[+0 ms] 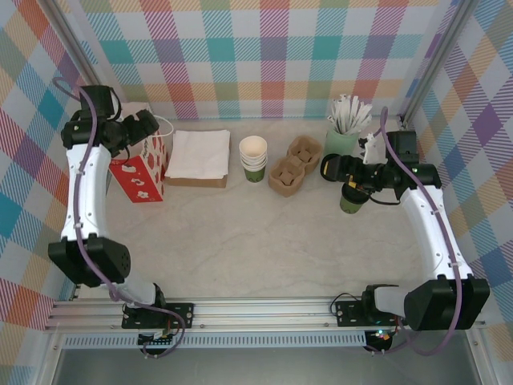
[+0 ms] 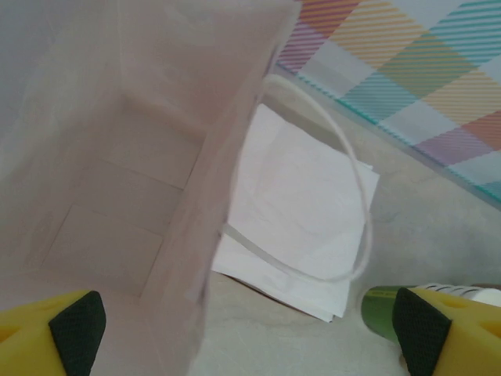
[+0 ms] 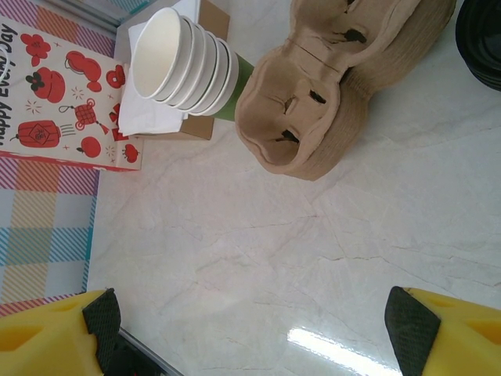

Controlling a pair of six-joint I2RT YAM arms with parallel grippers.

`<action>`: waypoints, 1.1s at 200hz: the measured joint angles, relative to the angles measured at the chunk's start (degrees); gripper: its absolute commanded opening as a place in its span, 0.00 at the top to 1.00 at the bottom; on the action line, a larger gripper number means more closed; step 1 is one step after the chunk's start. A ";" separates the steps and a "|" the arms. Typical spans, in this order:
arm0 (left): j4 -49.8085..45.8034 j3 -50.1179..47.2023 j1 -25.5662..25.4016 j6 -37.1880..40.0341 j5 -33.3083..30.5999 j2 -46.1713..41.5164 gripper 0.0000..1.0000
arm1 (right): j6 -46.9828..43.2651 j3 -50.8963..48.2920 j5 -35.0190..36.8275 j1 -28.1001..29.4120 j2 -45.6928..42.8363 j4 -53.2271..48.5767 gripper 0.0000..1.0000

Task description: Pack the takeout coffee

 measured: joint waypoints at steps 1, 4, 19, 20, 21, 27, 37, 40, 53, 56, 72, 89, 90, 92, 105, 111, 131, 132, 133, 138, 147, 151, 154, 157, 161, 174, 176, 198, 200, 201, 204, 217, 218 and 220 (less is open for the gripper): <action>0.04 0.02 0.15 0.15 0.13 0.33 0.08 | 0.00 0.00 -0.02 0.00 0.00 0.00 0.11; 0.17 0.04 0.48 0.28 0.48 0.96 0.09 | 0.00 0.00 -0.02 0.00 0.02 0.00 0.11; 0.46 0.37 1.90 1.31 2.64 3.91 0.13 | 0.00 0.00 -0.04 0.00 0.31 0.00 0.11; 0.48 0.37 1.95 1.40 2.71 4.04 0.13 | 0.00 0.00 -0.04 0.00 0.31 0.00 0.11; 0.52 0.39 2.05 1.51 2.93 4.31 0.13 | 0.00 0.00 -0.04 0.00 0.35 0.02 0.11; 0.76 0.52 2.43 1.84 3.69 5.29 0.15 | 0.00 0.00 -0.07 0.00 0.50 0.02 0.11; 1.20 0.85 2.89 2.19 5.01 6.97 0.19 | 0.02 0.00 -0.07 0.00 0.72 0.02 0.11; 1.33 0.98 2.93 2.49 5.35 7.34 0.20 | 0.02 0.00 -0.09 0.00 0.79 0.02 0.11; 1.81 1.11 3.08 3.08 6.86 8.87 0.26 | 0.02 0.00 -0.24 0.00 0.94 0.04 0.11; 1.86 1.11 3.08 3.13 7.23 9.09 0.27 | 0.02 0.00 -0.26 0.00 1.01 0.04 0.11; 2.08 1.11 3.08 3.67 9.11 10.08 0.33 | 0.02 0.00 -0.28 0.00 1.05 0.04 0.11; 2.60 1.09 3.08 3.89 10.19 10.29 0.43 | 0.02 0.00 -0.39 0.00 1.05 0.04 0.11; 2.64 1.09 3.08 3.76 10.23 10.29 0.44 | 0.00 0.00 -0.44 0.00 1.09 0.02 0.11; 2.73 1.09 3.08 3.80 10.34 10.29 0.45 | 0.00 0.00 -0.46 0.00 1.14 0.04 0.11; 3.39 1.09 3.08 3.91 10.60 10.29 0.55 | 0.00 0.00 -0.68 0.00 1.40 0.04 0.11; 3.61 1.03 3.08 3.98 10.58 10.29 0.59 | 0.00 0.00 -0.70 0.00 1.57 0.04 0.11; 4.33 0.61 3.08 4.63 10.38 10.29 0.74 | 0.00 0.00 -0.83 0.00 2.08 0.04 0.11; 4.35 0.59 3.08 4.74 10.40 10.29 0.74 | 0.00 0.00 -0.83 0.00 2.10 0.04 0.11; 4.35 0.59 3.08 4.90 10.38 10.29 0.75 | 0.00 0.00 -0.85 0.00 2.14 0.04 0.11; 4.44 0.52 3.08 4.87 10.25 10.29 0.79 | 0.00 0.00 -0.90 0.00 2.21 0.04 0.11; 4.48 0.42 3.08 5.51 10.05 10.27 0.84 | 0.00 0.00 -0.90 0.00 2.32 0.07 0.11; 4.46 0.39 3.08 5.33 9.92 10.27 0.86 | 0.00 0.00 -0.90 0.00 2.38 0.07 0.11; 4.48 0.35 3.08 5.73 9.88 10.27 0.87 | 0.00 0.00 -0.90 0.00 2.40 0.04 0.11; 4.48 0.33 3.08 5.66 9.75 10.27 0.88 | 0.00 0.00 -0.90 0.00 2.40 0.07 0.11; 4.46 0.31 3.08 5.99 9.62 10.27 0.89 | 0.00 0.00 -0.90 0.00 2.43 0.07 0.11; 4.46 0.24 3.08 6.60 9.18 10.27 0.93 | 0.00 0.00 -0.90 0.00 2.47 0.07 0.11; 4.48 0.24 3.08 6.60 9.01 10.27 0.94 | 0.00 0.00 -0.90 0.00 2.47 0.07 0.11; 4.52 -0.04 3.08 7.21 7.91 9.86 1.00 | -0.02 0.00 -0.90 0.00 2.47 0.02 0.11; 4.59 -0.15 3.08 7.54 7.85 9.75 1.00 | -0.02 0.00 -0.90 0.00 2.47 0.02 0.11; 4.59 -0.17 3.08 7.58 7.76 9.70 1.00 | -0.02 0.00 -0.90 0.00 2.47 0.02 0.11; 4.55 -0.35 3.08 7.52 7.56 9.57 1.00 | -0.02 0.00 -0.90 0.00 2.47 0.02 0.11; 4.46 -1.20 3.08 7.85 6.69 8.61 1.00 | -0.02 0.00 -0.87 0.00 2.47 0.02 0.11; 4.46 -1.31 3.08 7.91 6.62 8.48 1.00 | -0.02 0.00 -0.87 0.00 2.47 0.02 0.11; 4.48 -1.40 3.08 7.98 6.49 8.37 1.00 | -0.02 0.00 -0.87 0.00 2.47 0.02 0.11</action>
